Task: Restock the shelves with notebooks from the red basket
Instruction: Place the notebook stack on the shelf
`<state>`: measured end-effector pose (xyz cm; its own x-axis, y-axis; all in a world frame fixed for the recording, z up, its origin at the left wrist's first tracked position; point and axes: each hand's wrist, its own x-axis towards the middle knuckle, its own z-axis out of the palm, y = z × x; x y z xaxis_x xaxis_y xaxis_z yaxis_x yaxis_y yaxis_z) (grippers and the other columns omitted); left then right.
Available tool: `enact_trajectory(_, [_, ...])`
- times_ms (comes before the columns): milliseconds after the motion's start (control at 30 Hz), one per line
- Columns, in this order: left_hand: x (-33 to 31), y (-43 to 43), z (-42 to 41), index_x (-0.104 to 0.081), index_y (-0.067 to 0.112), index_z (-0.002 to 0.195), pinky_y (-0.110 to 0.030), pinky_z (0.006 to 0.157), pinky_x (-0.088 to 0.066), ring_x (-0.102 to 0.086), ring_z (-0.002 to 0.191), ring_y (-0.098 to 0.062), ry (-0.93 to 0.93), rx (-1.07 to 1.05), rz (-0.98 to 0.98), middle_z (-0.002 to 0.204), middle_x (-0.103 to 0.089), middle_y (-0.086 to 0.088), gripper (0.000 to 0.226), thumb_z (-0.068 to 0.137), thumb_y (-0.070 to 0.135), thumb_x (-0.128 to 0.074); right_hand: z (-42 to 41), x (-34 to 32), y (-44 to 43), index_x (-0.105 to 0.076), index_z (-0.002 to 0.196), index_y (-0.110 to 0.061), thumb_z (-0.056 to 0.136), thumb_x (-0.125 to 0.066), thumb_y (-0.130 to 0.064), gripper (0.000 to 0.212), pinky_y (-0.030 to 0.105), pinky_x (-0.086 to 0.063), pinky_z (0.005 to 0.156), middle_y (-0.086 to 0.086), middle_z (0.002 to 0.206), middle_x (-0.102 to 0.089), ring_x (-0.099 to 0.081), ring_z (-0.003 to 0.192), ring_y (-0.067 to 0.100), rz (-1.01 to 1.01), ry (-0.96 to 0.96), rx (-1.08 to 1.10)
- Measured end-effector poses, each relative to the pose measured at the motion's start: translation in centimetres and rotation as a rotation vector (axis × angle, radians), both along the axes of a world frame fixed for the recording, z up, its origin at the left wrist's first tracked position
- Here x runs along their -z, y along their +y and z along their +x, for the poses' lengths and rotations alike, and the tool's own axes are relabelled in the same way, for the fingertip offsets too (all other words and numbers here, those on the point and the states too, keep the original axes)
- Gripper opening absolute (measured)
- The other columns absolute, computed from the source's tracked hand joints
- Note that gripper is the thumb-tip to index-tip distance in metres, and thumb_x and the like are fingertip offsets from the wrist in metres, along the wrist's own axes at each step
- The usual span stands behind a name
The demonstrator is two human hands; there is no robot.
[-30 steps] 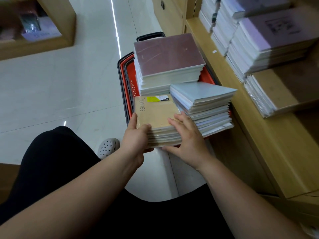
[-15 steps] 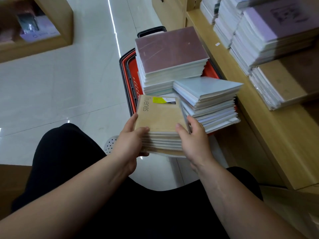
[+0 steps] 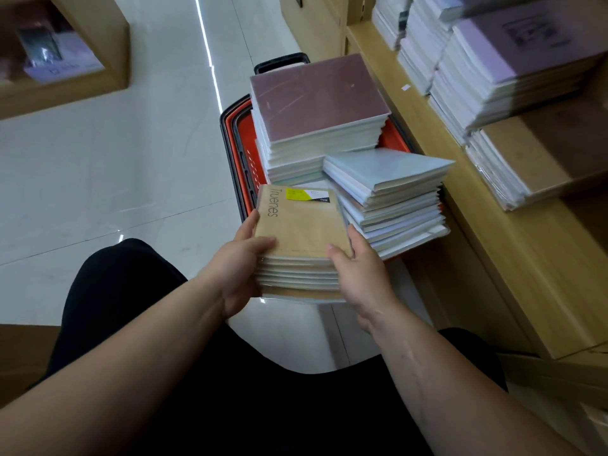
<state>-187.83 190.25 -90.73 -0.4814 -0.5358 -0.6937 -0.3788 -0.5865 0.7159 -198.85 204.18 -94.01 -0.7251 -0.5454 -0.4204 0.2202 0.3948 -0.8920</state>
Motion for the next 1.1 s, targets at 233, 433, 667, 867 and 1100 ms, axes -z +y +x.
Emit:
enact_trajectory(233, [-1.0, 1.6, 0.4, -0.062, 0.057, 0.116, -0.052, 0.104, -0.049, -0.067, 0.115, -0.025, 0.057, -0.067, -0.173, 0.112, -0.074, 0.018, 0.057, 0.097, 0.004, -0.050, 0.0, -2.6, 0.0, -0.063, 0.117, -0.028, 0.097, -0.059, -0.009, 0.027, 0.022, -0.055, 0.087, -0.009, 0.109, -0.073, -0.068, 0.100, 0.007, -0.046, -0.013, -0.027])
enact_trajectory(433, [-4.6, 0.5, 3.1, -0.045, 0.050, 0.137, -0.023, 0.079, -0.056, -0.072, 0.100, -0.007, 0.190, -0.052, -0.319, 0.112, -0.074, 0.022, 0.057, 0.101, 0.005, -0.049, 1.9, -5.3, -1.0, -0.053, 0.141, -0.033, 0.091, -0.055, -0.029, 0.050, 0.041, -0.052, 0.104, -0.015, 0.124, -0.069, -0.064, 0.115, 0.004, -0.193, 0.162, -0.093])
enact_trajectory(667, [-8.4, -3.7, 0.8, -0.039, 0.051, 0.149, -0.041, 0.100, -0.045, -0.062, 0.125, -0.019, 0.376, 0.036, -0.499, 0.141, -0.061, 0.013, 0.066, 0.097, 0.013, -0.054, -0.7, -10.1, -3.9, -0.029, 0.157, -0.039, 0.095, -0.054, -0.039, 0.066, 0.041, -0.043, 0.114, -0.016, 0.148, -0.050, -0.045, 0.138, 0.005, -0.293, 0.414, -0.064])
enact_trajectory(867, [-9.7, -5.6, -9.1, -0.046, 0.046, 0.147, -0.046, 0.105, -0.045, -0.055, 0.133, -0.024, 0.574, 0.316, -0.524, 0.148, -0.056, 0.007, 0.066, 0.089, 0.018, -0.062, -6.1, -11.1, -2.4, -0.027, 0.158, -0.035, 0.101, -0.056, -0.030, 0.064, 0.035, -0.034, 0.120, -0.019, 0.157, -0.036, -0.033, 0.143, -0.006, -0.277, 0.508, 0.225])
enact_trajectory(1100, [-7.8, -2.4, -23.4, -0.038, 0.036, 0.154, -0.041, 0.108, -0.043, -0.055, 0.131, -0.019, 0.601, 0.733, -0.310, 0.147, -0.056, 0.007, 0.073, 0.088, 0.021, -0.064, -11.6, -9.3, 2.8, -0.027, 0.159, -0.031, 0.100, -0.057, -0.033, 0.066, 0.039, -0.039, 0.116, -0.010, 0.155, -0.042, -0.044, 0.138, 0.008, -0.053, 0.555, 0.694])
